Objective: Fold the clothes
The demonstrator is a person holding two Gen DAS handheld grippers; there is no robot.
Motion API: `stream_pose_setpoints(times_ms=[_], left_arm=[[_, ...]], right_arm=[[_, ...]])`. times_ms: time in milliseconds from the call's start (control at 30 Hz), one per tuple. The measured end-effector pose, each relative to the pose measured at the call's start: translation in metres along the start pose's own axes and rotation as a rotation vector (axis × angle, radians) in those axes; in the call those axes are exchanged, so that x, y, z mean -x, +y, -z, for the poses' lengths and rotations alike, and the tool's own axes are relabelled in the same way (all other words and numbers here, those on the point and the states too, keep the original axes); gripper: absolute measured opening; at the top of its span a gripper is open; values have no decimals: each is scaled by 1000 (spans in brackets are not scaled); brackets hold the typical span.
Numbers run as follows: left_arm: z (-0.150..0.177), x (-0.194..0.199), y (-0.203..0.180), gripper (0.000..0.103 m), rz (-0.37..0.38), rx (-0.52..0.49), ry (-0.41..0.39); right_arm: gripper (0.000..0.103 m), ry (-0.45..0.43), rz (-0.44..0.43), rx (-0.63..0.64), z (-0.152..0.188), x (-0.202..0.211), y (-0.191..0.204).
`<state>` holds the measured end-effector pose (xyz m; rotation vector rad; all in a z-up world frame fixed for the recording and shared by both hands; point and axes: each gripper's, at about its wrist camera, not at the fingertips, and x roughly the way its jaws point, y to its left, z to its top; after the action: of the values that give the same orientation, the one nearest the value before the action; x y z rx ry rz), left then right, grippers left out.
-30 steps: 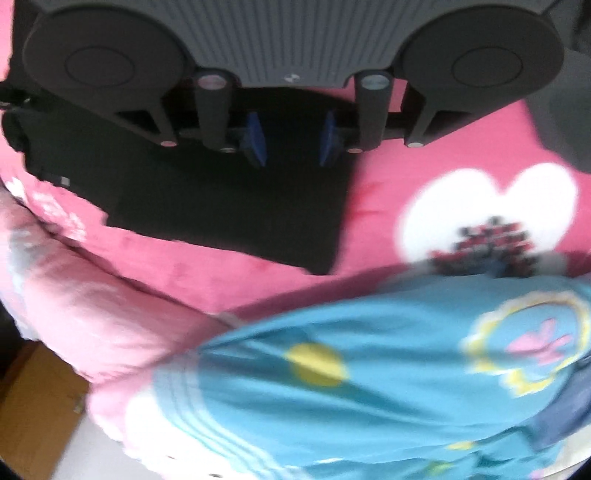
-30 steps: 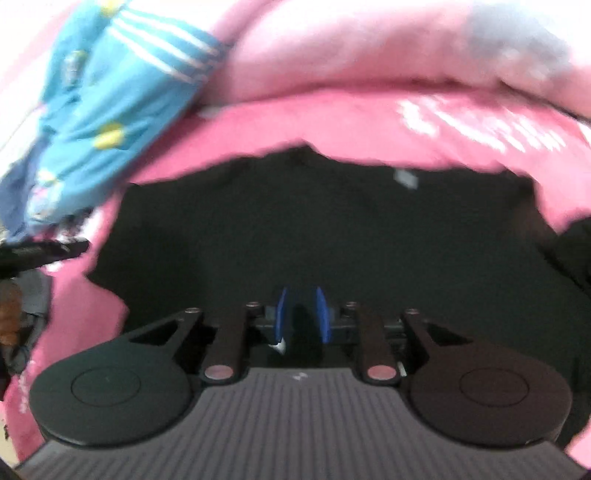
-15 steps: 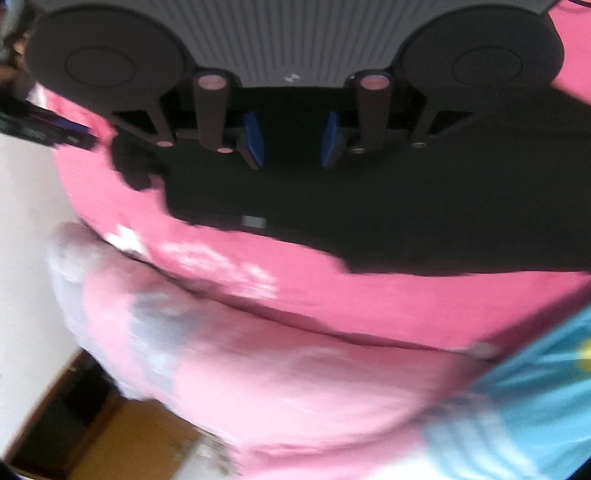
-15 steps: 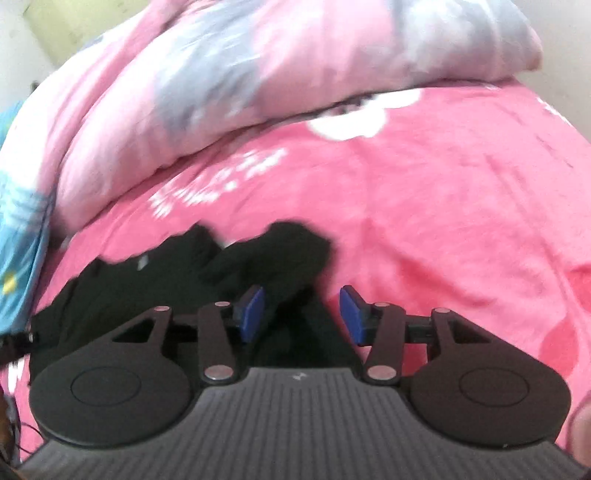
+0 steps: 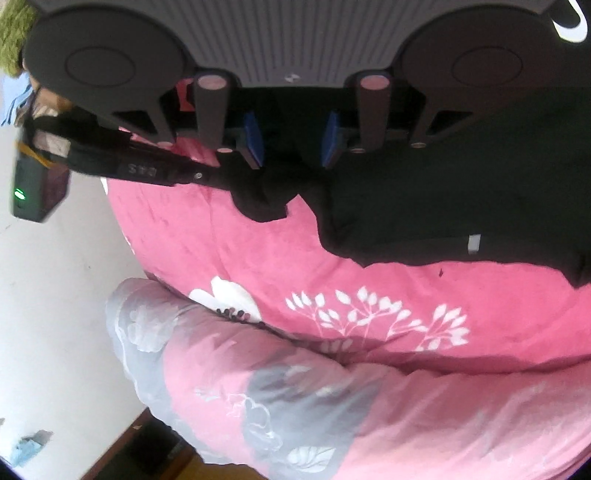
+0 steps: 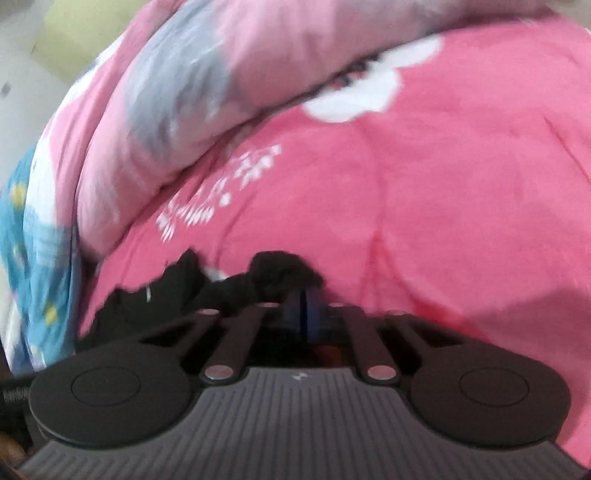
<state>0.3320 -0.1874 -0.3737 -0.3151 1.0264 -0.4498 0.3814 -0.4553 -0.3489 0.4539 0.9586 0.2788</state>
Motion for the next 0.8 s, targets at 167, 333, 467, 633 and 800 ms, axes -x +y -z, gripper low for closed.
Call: stream_pose_setpoints(times_ms=[167, 333, 467, 633, 800], left_arm=[[-5, 17, 25, 44, 6, 106, 11], [-9, 35, 49, 45, -51, 141, -14], [-12, 34, 52, 46, -69, 121, -6], [-5, 26, 49, 47, -57, 82, 23], [2, 22, 48, 47, -34, 66, 56]], right_arm=[[1, -67, -28, 296, 27, 27, 67], [2, -11, -40, 628, 80, 4, 126], [5, 61, 15, 808, 117, -21, 141], [40, 34, -22, 719, 109, 20, 129], [47, 17, 4, 542, 88, 42, 91]])
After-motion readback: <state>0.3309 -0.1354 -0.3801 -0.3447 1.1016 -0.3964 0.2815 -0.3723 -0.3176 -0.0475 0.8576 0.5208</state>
